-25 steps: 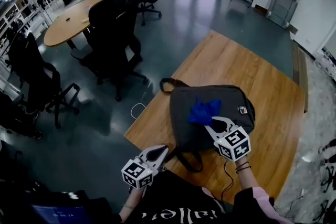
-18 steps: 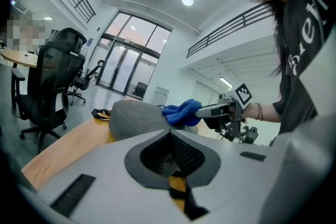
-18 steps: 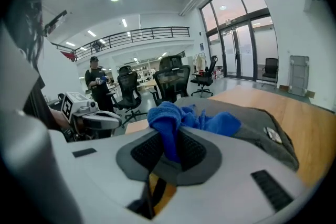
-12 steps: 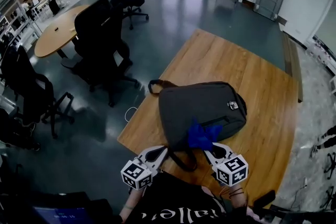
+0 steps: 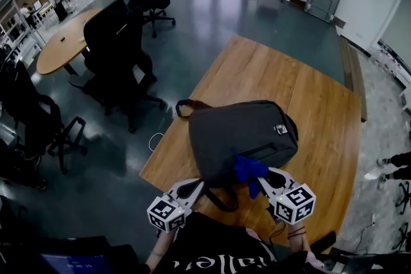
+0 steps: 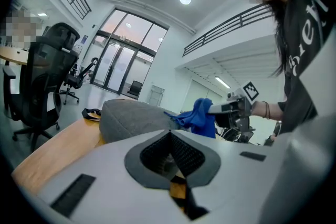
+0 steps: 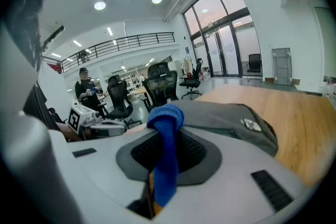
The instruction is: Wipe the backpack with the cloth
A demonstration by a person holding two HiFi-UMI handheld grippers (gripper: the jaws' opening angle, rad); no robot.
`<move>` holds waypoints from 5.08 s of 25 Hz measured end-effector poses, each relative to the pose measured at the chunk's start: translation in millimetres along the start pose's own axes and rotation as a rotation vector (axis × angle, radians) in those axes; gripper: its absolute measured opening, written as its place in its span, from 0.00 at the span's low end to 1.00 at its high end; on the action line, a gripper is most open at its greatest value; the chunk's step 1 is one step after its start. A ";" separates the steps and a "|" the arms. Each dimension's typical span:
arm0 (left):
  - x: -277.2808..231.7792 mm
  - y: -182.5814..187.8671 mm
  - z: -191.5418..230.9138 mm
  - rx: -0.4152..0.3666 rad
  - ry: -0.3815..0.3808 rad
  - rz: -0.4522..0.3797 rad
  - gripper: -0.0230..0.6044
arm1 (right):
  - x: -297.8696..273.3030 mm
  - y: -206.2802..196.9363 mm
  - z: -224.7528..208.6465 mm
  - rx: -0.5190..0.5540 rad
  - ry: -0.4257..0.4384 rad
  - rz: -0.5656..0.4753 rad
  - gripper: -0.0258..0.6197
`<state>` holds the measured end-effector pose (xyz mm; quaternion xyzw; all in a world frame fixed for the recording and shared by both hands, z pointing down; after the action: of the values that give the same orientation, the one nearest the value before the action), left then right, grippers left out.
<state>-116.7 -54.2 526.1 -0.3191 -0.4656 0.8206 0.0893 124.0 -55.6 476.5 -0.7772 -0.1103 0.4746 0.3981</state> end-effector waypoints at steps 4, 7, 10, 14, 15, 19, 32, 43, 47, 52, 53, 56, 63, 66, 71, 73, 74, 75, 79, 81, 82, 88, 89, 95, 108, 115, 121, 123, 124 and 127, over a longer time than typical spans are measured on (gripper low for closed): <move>-2.7 -0.5 5.8 0.000 -0.012 0.002 0.03 | -3.0 51.7 -35.2 0.092 -0.046 -0.035 0.13; -5.3 -0.5 11.3 -0.001 -0.025 0.003 0.03 | -18.4 93.0 -63.1 0.185 -0.103 -0.028 0.13; -7.3 0.9 16.6 -0.002 -0.030 0.007 0.03 | -44.1 130.7 -90.5 0.227 -0.131 -0.019 0.13; -6.7 3.7 24.0 0.000 -0.034 0.012 0.03 | -84.1 173.8 -123.0 0.230 -0.175 0.012 0.12; -6.4 3.5 26.6 0.001 -0.032 0.015 0.03 | -94.4 182.8 -129.1 0.231 -0.186 0.021 0.12; -2.9 1.5 35.5 0.009 -0.023 0.019 0.03 | -135.3 198.4 -144.3 0.244 -0.214 0.087 0.13; 4.2 1.0 48.1 0.020 -0.014 0.013 0.03 | -143.4 144.5 -129.9 0.258 -0.177 0.198 0.12; -8.5 7.0 26.2 -0.018 -0.065 0.027 0.03 | -62.6 78.1 -86.8 0.243 -0.152 0.127 0.12; -14.5 6.9 13.5 -0.031 -0.080 0.030 0.03 | -33.3 43.9 -73.9 0.221 -0.168 0.118 0.12; -22.3 4.4 -1.2 -0.040 -0.094 0.042 0.03 | -7.9 3.3 -59.0 0.178 -0.177 0.121 0.12; -23.9 4.4 -4.2 -0.043 -0.096 0.043 0.03 | -4.4 -3.7 -55.3 0.189 -0.181 0.134 0.12; -28.7 5.2 -13.4 -0.050 -0.104 0.045 0.03 | 4.4 -23.1 -45.4 0.199 -0.187 0.163 0.13; -63.0 -7.8 -29.0 -0.058 -0.109 0.058 0.03 | 5.8 -82.6 -63.4 0.129 -0.161 0.209 0.12; -65.1 -8.9 -29.5 -0.056 -0.107 0.061 0.03 | 7.6 -83.6 -65.9 0.129 -0.153 0.213 0.12; -63.3 -5.5 -36.5 -0.055 -0.112 0.069 0.03 | 27.4 -38.5 -80.7 0.100 -0.144 0.092 0.13; -64.6 -6.1 -40.2 -0.055 -0.117 0.078 0.03 | 33.2 -12.5 -94.8 0.115 -0.153 0.041 0.13; -65.1 -5.8 -41.9 -0.053 -0.120 0.083 0.03 | 34.1 0.9 -102.9 0.128 -0.160 0.020 0.13; -65.2 -4.1 -43.4 -0.050 -0.121 0.085 0.03 | 33.6 14.4 -111.4 0.145 -0.168 0.004 0.13; -61.7 0.5 -46.8 -0.042 -0.111 0.089 0.03 | 23.3 69.1 -146.2 0.230 -0.214 -0.013 0.12; -61.9 -0.3 -44.5 -0.041 -0.098 0.093 0.03 | 10.2 94.5 -166.6 0.265 -0.237 -0.007 0.12; -61.9 -1.2 -43.2 -0.038 -0.092 0.093 0.03 | 1.9 106.3 -176.9 0.277 -0.245 -0.003 0.12; -59.7 -5.4 -41.6 -0.024 -0.075 0.092 0.03 | -64.1 151.1 -225.7 0.274 -0.252 0.072 0.12; -59.6 -5.5 -41.5 -0.024 -0.072 0.092 0.03 | -75.8 152.8 -229.9 0.273 -0.254 0.097 0.12; -59.0 -6.6 -35.7 -0.017 -0.051 0.072 0.03 | -125.5 140.7 -235.5 0.292 -0.256 0.232 0.13; -61.0 -4.8 -38.8 -0.018 -0.070 0.081 0.03 | -59.6 62.8 -197.3 0.227 -0.191 0.167 0.12; -67.6 -1.1 -46.4 -0.046 -0.123 0.093 0.03 | -13.2 -0.8 -153.1 0.158 -0.207 0.125 0.12; -70.6 -0.3 -49.6 -0.061 -0.144 0.103 0.03 | 18.6 -49.5 -124.3 0.023 -0.220 0.096 0.13; -70.7 -2.4 -49.4 -0.065 -0.147 0.106 0.03 | 24.2 -64.9 -117.5 -0.023 -0.218 0.099 0.12; -70.8 -2.5 -49.7 -0.065 -0.148 0.107 0.03 | 26.5 -71.9 -114.7 -0.044 -0.218 0.101 0.12; -70.5 -0.6 -50.7 -0.063 -0.150 0.106 0.03 | 30.2 -88.8 -111.2 -0.095 -0.222 0.118 0.13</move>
<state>-30.9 -49.3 539.2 -0.2835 -0.4790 0.8308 0.0008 250.0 -37.7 547.0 -0.7431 -0.1298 0.5745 0.3176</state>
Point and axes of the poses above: the fingertips, and each gripper's own axes: x backward along the fingers, z to its left, y out of its top, the point moved 6 cm from there along x, backward along the fingers, and after that the axes turned 14 degrees about z, right-handed, at the moved point
